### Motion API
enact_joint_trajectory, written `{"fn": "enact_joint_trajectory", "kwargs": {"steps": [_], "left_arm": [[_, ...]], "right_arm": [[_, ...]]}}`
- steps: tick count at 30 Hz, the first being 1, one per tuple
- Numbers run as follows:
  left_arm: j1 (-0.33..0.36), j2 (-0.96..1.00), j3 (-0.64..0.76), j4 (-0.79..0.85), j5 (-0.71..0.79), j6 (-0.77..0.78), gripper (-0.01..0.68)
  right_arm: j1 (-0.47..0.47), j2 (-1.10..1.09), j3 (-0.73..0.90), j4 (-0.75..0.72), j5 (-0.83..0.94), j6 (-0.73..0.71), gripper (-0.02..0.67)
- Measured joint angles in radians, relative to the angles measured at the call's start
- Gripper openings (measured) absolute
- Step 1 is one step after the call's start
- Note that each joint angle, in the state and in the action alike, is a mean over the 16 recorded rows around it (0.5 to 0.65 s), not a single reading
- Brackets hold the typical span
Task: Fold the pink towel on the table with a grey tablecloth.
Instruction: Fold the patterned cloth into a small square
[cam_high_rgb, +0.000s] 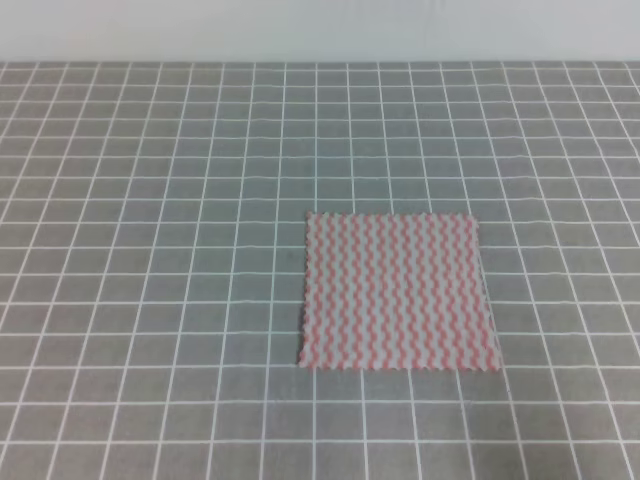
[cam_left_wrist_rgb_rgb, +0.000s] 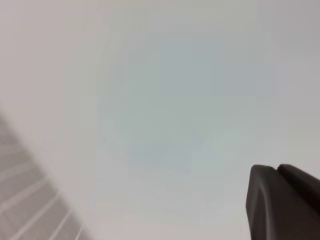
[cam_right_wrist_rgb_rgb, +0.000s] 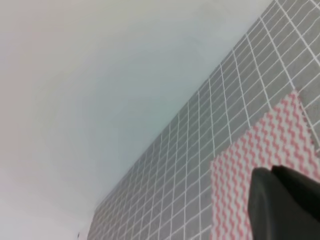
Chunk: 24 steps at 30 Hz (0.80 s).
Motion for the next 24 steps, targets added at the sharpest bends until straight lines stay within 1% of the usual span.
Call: {"fn": "enact_joint_trajectory", "kwargs": {"steps": [5, 9, 13, 17, 21, 24], "left_arm": [[0.000, -0.008, 0.002, 0.004, -0.039, 0.038, -0.002], [0.000, -0.006, -0.005, 0.013, -0.007, 0.072, -0.002], [0.000, 0.013, -0.038, 0.044, 0.091, 0.111, -0.002], [0.000, 0.074, -0.112, 0.098, 0.216, 0.170, -0.002], [0.000, 0.196, -0.221, 0.152, 0.355, 0.263, -0.002], [0.000, 0.309, -0.311, 0.182, 0.430, 0.333, -0.002]], "right_arm": [[0.000, 0.004, -0.004, -0.012, -0.022, -0.026, -0.017], [0.000, 0.009, -0.004, -0.017, -0.056, -0.034, -0.017], [0.000, 0.031, -0.009, -0.033, -0.095, -0.040, -0.018], [0.000, 0.088, -0.029, -0.077, -0.101, -0.056, -0.018], [0.000, 0.190, -0.077, -0.143, -0.087, -0.090, -0.018], [0.000, 0.284, -0.122, -0.192, -0.078, -0.127, -0.017]]}}
